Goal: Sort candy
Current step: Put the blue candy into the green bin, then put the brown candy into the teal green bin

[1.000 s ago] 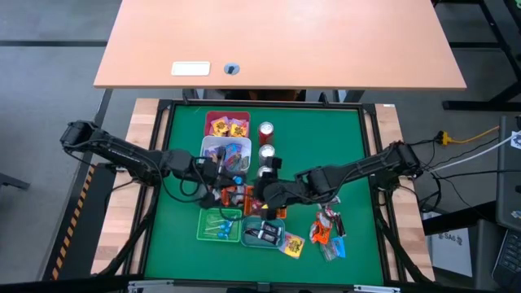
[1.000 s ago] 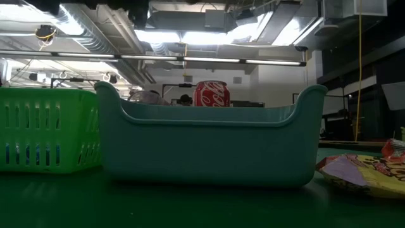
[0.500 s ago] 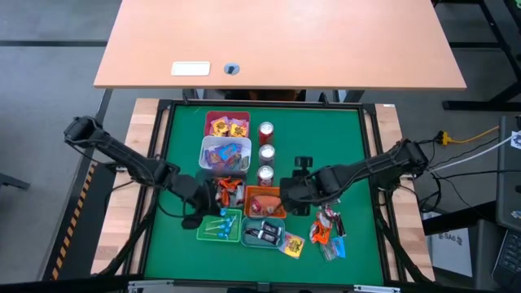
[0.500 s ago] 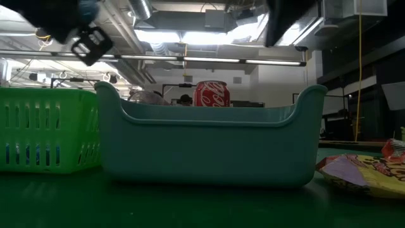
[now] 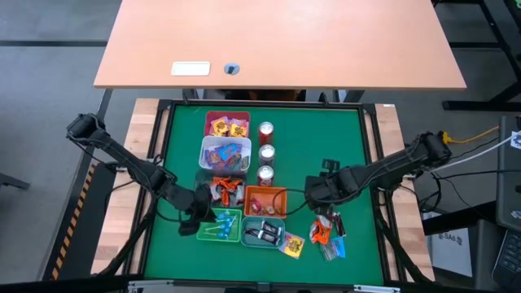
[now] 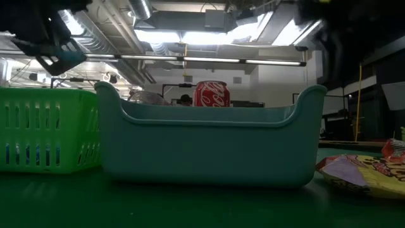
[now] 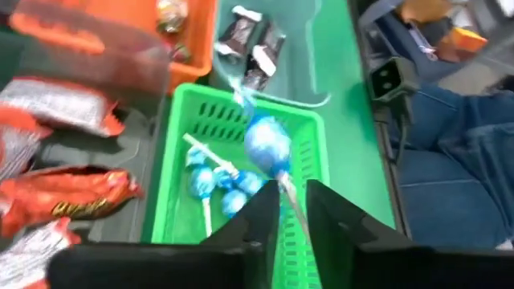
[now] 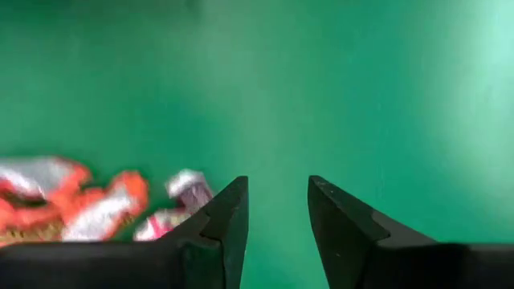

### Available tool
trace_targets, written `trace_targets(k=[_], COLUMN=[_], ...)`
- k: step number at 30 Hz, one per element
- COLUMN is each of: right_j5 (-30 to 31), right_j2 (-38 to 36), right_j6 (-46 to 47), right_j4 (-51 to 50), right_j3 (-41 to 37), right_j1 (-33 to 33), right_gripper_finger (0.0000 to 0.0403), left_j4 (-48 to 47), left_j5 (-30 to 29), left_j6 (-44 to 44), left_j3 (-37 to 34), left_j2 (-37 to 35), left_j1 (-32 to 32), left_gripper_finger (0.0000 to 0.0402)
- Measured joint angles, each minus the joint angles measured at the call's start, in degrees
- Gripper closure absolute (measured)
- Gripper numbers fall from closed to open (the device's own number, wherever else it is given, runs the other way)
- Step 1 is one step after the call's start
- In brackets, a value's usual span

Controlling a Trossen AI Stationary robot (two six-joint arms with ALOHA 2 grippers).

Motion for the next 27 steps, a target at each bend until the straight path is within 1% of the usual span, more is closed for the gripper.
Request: trace_targets(k=[5,9,12,17,20,23,27], right_j5=[-5.38,-9.59,-11.96,-13.83,-14.88,-14.87,-14.87], right_j2=[-3.66,-5.14,-5.27,-5.27,-5.27,-5.27,-5.29], right_j6=[0.07,0.05,-0.16,-3.29,-4.79,-5.01,-7.50], right_j4=[2.68,6.43,9.20,11.83,12.17,12.92,17.53], right_j3=[-8.30,-14.16,-17.68,-21.28,-22.22,-23.06,-25.12], right_j1=[0.00,0.00,0.00,0.00,0.00,0.00,0.00], right_gripper_finger=[0.0274,0.0274,0.0274,0.0274,0.0274,0.0274,0.0274], left_j4=[-0.82,-0.72,-0.58,-0.37,0.53,1.26,1.25], left_j5=[-0.54,-0.56,-2.39,-11.14,-14.86,-15.62,-15.62], left_j6=[-1.65,-1.65,-1.27,1.43,1.58,1.61,1.61], left_j3=[0.00,0.00,0.00,0.00,0.00,0.00,0.00], left_j2=[0.00,0.00,0.00,0.00,0.00,0.00,0.00], left_j1=[0.00,0.05,0.04,0.07,0.07,0.07,0.07], left_gripper_finger=[0.0302,0.0282,0.0278,0.0277,0.0277,0.0277,0.0279])
